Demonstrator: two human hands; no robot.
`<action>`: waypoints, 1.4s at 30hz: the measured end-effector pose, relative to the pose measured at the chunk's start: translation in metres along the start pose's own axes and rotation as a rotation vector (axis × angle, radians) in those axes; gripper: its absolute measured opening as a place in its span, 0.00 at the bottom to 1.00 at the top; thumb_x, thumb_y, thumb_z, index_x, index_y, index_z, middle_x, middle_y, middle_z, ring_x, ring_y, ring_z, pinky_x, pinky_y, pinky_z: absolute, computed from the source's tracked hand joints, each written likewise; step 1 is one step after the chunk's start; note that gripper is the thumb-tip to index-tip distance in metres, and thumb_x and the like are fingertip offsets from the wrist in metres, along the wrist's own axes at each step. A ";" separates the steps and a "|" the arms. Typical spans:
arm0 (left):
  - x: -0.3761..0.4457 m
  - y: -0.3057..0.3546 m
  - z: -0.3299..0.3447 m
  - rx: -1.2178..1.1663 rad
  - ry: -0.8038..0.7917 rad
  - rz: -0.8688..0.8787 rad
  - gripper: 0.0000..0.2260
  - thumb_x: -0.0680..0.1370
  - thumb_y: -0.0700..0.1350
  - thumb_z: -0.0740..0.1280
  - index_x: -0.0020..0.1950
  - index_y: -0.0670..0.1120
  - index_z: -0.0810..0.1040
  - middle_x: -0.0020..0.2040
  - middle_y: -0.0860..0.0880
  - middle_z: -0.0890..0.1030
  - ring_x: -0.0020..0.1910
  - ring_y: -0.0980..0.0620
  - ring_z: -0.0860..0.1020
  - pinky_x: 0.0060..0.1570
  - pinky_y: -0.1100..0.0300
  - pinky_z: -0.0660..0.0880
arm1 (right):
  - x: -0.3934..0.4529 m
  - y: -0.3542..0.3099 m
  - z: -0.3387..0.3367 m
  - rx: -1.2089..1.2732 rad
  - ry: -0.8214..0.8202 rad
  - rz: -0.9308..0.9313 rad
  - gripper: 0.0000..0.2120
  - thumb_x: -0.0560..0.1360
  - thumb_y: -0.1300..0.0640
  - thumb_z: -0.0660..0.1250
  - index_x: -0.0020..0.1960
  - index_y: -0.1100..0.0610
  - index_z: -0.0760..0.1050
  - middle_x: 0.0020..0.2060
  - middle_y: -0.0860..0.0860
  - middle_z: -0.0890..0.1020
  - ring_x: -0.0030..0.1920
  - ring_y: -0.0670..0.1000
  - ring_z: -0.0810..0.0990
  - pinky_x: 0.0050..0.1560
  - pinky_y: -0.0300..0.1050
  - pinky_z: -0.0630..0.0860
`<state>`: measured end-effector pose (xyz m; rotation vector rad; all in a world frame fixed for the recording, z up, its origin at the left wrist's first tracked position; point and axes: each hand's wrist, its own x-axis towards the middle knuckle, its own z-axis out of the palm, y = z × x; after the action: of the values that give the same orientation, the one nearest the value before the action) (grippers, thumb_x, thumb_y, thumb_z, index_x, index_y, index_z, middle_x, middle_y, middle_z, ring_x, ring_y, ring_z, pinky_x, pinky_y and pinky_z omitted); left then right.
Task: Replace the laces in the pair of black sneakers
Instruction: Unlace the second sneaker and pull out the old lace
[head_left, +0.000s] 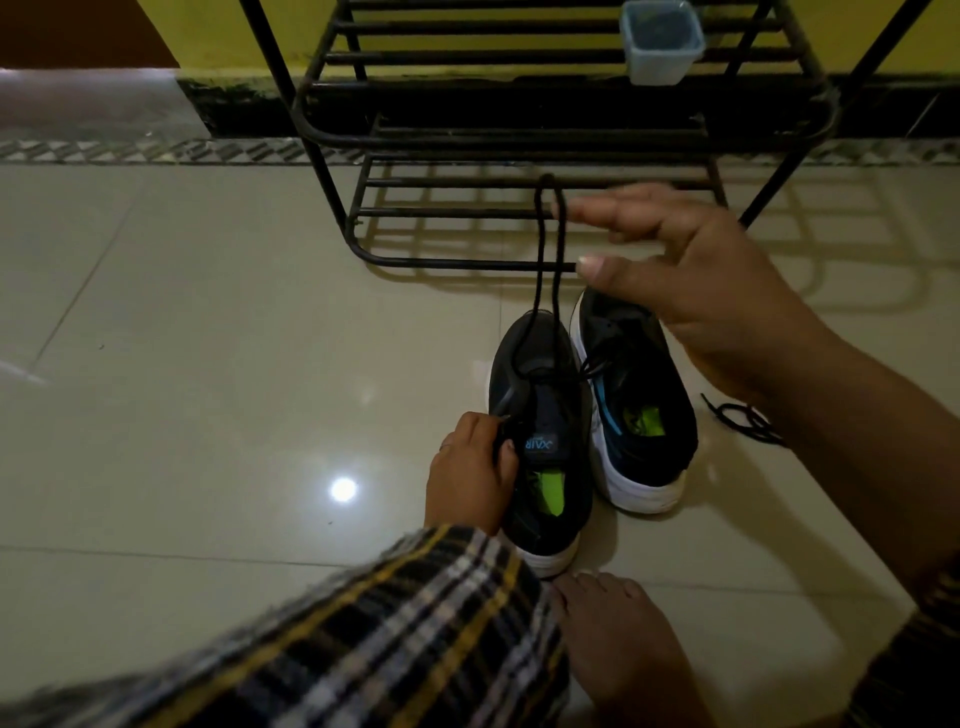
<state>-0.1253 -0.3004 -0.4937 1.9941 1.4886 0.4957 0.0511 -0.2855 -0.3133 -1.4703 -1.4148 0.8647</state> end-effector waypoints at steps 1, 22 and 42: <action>0.000 0.000 0.000 -0.004 0.001 0.003 0.19 0.75 0.53 0.53 0.54 0.43 0.75 0.51 0.46 0.75 0.45 0.43 0.75 0.45 0.48 0.75 | 0.000 0.006 0.000 -0.099 -0.047 0.053 0.18 0.74 0.59 0.69 0.62 0.46 0.75 0.54 0.44 0.74 0.58 0.45 0.73 0.65 0.52 0.72; -0.001 -0.001 0.001 -0.014 -0.004 -0.002 0.24 0.73 0.57 0.49 0.55 0.44 0.75 0.52 0.46 0.75 0.46 0.43 0.76 0.45 0.47 0.75 | -0.007 0.000 0.019 0.036 -0.363 -0.086 0.18 0.78 0.64 0.61 0.66 0.53 0.69 0.56 0.48 0.81 0.60 0.42 0.77 0.60 0.48 0.75; -0.001 -0.003 0.000 -0.035 -0.022 -0.015 0.18 0.75 0.52 0.54 0.58 0.44 0.75 0.54 0.46 0.75 0.47 0.43 0.76 0.48 0.47 0.75 | -0.020 0.103 0.023 -1.127 -0.285 -0.018 0.12 0.79 0.50 0.59 0.56 0.48 0.78 0.52 0.46 0.79 0.60 0.51 0.67 0.60 0.49 0.57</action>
<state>-0.1273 -0.3007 -0.4955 1.9540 1.4700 0.4892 0.0658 -0.2966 -0.4189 -2.1660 -2.3137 0.2029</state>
